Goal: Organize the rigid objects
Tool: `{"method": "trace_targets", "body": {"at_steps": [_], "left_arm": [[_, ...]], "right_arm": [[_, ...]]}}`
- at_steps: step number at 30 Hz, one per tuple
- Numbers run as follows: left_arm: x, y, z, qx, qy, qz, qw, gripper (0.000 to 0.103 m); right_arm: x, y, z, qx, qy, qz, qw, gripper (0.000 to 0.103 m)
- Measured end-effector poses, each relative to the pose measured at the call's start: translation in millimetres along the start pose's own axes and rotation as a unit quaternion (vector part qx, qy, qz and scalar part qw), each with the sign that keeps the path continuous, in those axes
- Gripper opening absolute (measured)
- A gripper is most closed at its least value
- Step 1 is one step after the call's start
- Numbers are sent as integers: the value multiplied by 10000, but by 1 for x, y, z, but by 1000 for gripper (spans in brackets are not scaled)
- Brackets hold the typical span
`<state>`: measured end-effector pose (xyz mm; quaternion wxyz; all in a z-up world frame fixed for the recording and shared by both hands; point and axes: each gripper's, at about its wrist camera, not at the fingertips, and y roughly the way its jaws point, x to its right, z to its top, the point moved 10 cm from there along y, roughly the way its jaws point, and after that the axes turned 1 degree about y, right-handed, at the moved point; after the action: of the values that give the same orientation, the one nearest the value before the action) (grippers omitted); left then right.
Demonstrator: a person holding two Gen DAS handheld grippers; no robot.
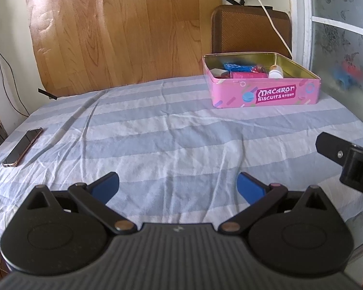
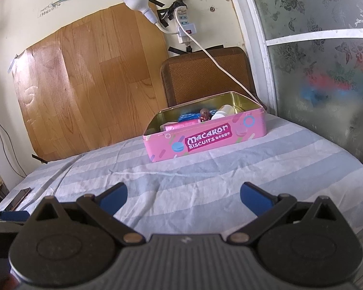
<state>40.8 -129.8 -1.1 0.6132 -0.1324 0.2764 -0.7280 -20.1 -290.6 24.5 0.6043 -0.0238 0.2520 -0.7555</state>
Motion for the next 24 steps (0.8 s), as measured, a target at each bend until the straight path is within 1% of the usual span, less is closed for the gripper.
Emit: {"method": "trace_targets", "body": {"at_steps": [24], "left_arm": [[6,2,-1,-51,29,-100,9999,103]], "right_arm": [[1,-3,2,47,36,-8,10000,103]]}}
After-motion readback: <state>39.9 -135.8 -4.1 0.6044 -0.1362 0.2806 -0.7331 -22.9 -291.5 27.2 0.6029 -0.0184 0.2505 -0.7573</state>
